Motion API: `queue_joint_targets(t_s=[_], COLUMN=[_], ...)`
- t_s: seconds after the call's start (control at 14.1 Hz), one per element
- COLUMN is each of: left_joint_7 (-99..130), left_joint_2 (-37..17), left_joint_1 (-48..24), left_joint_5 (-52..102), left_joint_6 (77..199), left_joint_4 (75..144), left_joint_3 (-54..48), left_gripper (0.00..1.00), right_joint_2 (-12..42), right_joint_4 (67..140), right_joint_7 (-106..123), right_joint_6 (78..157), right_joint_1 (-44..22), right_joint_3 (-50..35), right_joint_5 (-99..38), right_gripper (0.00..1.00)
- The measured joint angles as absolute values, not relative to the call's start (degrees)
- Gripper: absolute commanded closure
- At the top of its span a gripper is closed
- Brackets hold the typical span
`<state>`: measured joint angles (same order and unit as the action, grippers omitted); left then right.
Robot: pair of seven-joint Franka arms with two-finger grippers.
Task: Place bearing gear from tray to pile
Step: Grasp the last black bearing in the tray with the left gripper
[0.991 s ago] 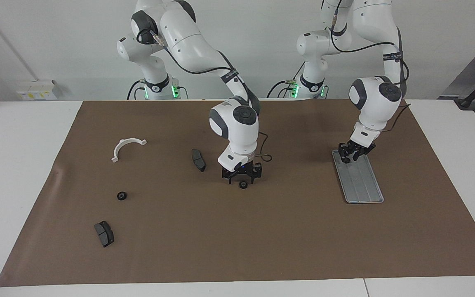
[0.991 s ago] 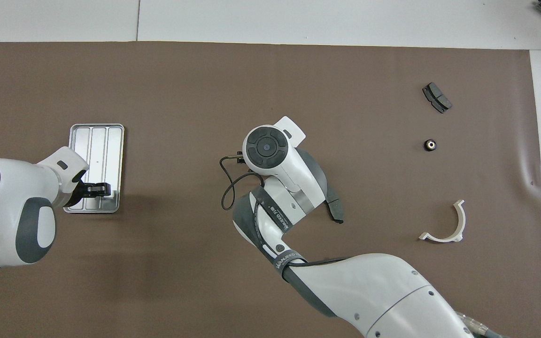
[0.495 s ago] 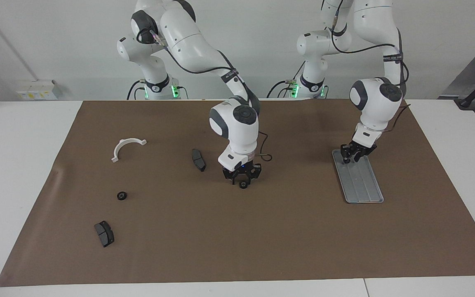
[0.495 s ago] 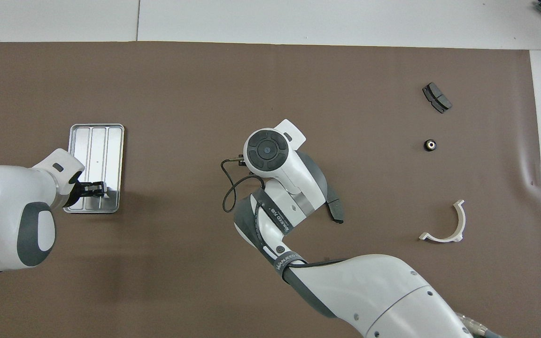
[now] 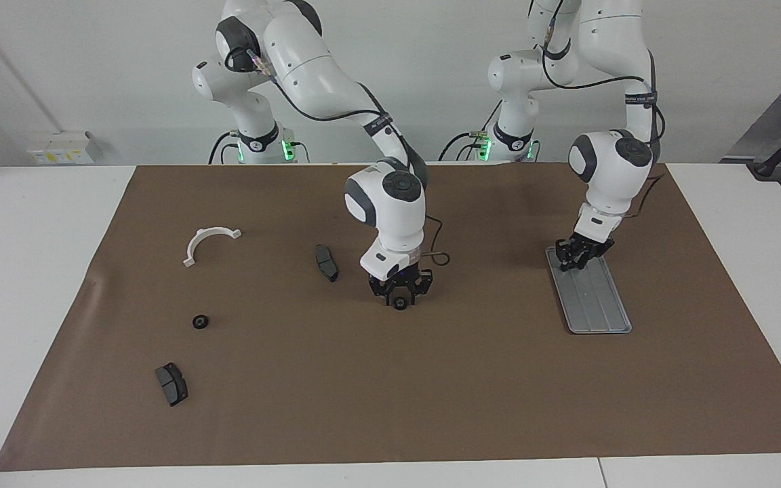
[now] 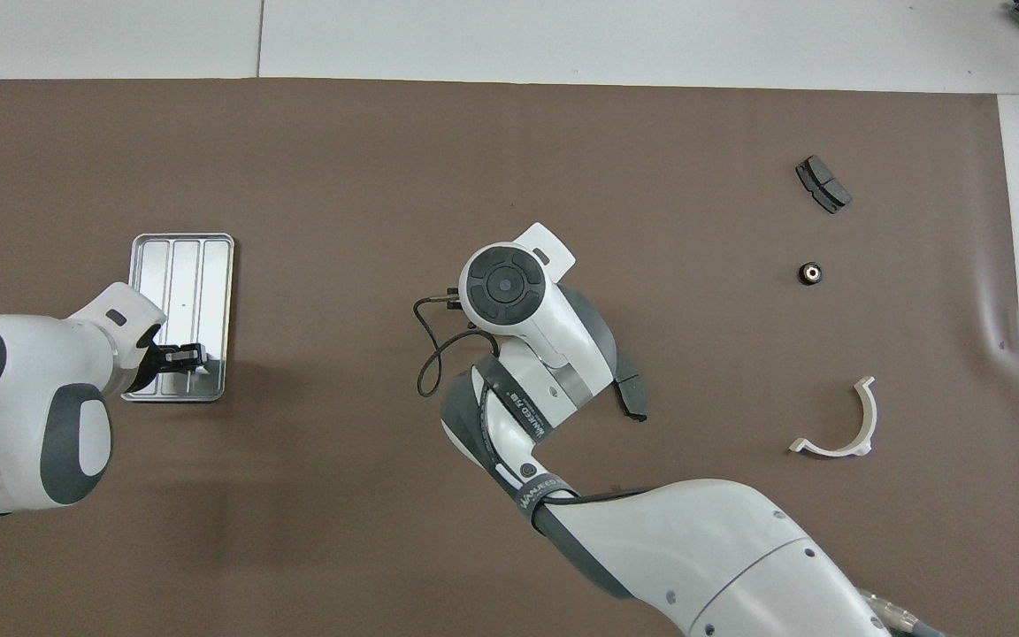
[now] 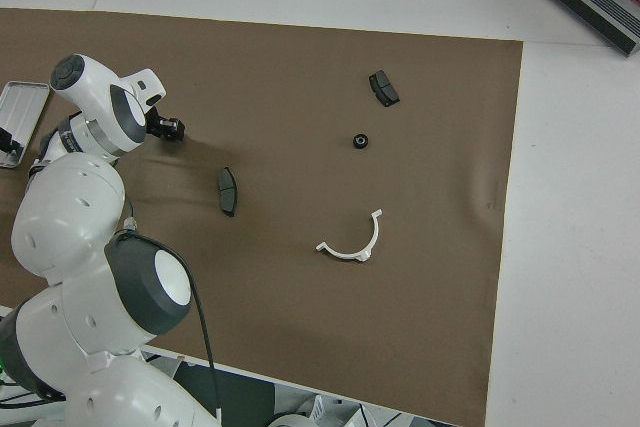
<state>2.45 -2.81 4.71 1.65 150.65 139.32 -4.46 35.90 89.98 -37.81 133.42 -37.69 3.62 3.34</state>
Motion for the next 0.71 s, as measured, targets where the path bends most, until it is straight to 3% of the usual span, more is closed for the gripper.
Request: queue_joint_targets(t_s=[0.14, 0.21, 0.28, 0.35, 0.71], left_joint_7=[2.5, 2.5, 2.5, 2.5, 2.5], left_joint_2=[-2.8, -2.8, -2.8, -2.8, -2.8], left_joint_1=[4.7, 4.7, 4.7, 4.7, 4.7], left_joint_5=[1.7, 1.7, 1.7, 1.7, 1.7], left_joint_6=[150.9, 151.1, 151.1, 151.1, 151.2], left_joint_4=[139.4, 139.3, 139.3, 139.3, 139.3], left_joint_3=[-4.5, -4.5, -4.5, -4.6, -4.6], left_gripper=[0.69, 0.72, 0.75, 0.76, 0.86], right_joint_2=[35.9, 35.9, 35.9, 35.8, 35.8], right_joint_4=[90.1, 90.1, 90.1, 90.1, 90.1], right_joint_7=[-37.8, -37.8, -37.8, -37.8, -37.8], right_joint_6=[133.4, 133.4, 133.4, 133.4, 133.3], right_joint_1=[-37.7, -37.8, -37.8, -37.8, -37.8], right_joint_3=[3.6, 3.6, 3.6, 3.7, 3.8], right_joint_5=[3.3, 3.3, 3.4, 3.4, 3.5], right_gripper=[0.56, 0.68, 0.9, 1.0, 1.0])
